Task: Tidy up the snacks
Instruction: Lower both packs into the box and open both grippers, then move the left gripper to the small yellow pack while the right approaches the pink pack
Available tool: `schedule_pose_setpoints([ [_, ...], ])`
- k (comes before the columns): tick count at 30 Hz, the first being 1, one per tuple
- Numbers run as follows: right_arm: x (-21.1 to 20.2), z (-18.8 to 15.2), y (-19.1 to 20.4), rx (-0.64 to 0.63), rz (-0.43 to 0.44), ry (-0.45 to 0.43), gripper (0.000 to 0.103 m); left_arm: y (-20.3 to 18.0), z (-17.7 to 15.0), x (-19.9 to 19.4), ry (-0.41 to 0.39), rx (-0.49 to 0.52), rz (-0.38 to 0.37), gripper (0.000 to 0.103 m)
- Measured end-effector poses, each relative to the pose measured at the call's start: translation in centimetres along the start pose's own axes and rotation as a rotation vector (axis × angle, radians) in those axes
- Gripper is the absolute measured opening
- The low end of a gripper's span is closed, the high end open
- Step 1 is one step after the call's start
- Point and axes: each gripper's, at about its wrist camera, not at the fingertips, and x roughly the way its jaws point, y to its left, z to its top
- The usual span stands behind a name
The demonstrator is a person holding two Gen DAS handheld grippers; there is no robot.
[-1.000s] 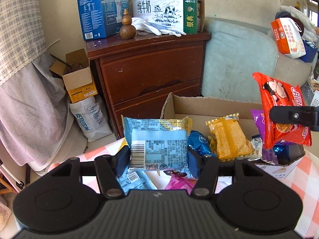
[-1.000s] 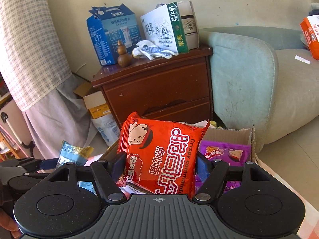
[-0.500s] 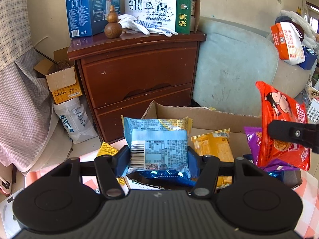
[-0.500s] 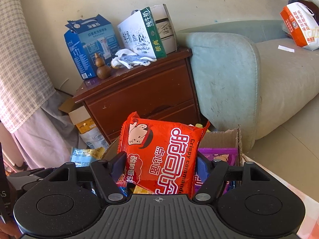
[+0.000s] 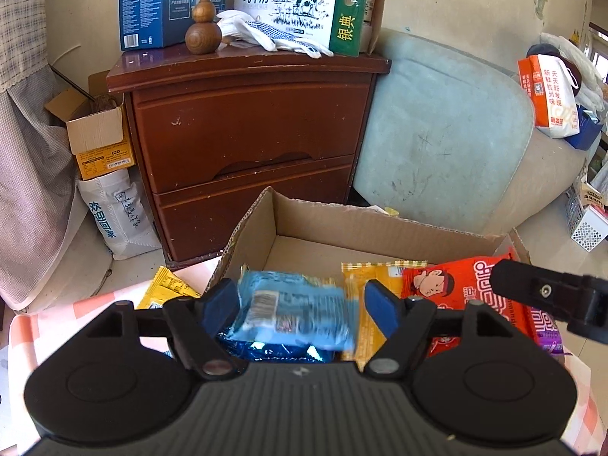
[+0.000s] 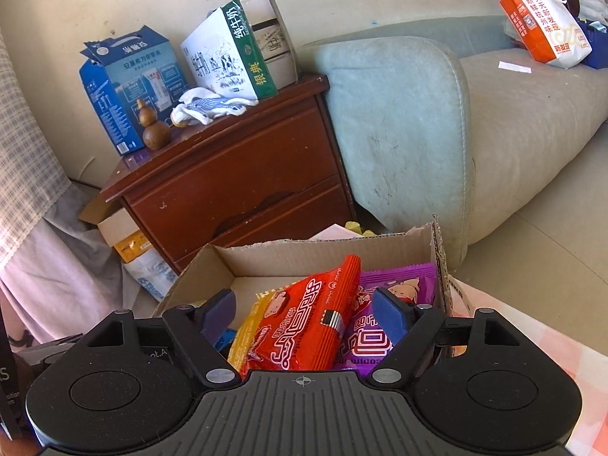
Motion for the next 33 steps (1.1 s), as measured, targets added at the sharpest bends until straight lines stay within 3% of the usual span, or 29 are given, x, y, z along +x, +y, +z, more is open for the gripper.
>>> schedule_pose_setpoints([
  [16, -0.7, -1.2, 2.5, -0.128, 0.067, 0.019, 0.08, 5.5, 0.5, -2.0, -0.009, -0.058, 0.101, 0.079],
  [27, -0.6, -3.8, 6.4, -0.245, 0.235, 0.097, 0.08, 10.5, -0.3, 0.0, 0.035, -0.133, 0.227, 0.08],
  [33, -0.3, -5.9, 8.3, -0.316, 0.291, 0.149, 0.079, 12.2, -0.2, 2.1, 0.053, -0.15, 0.248, 0.08],
])
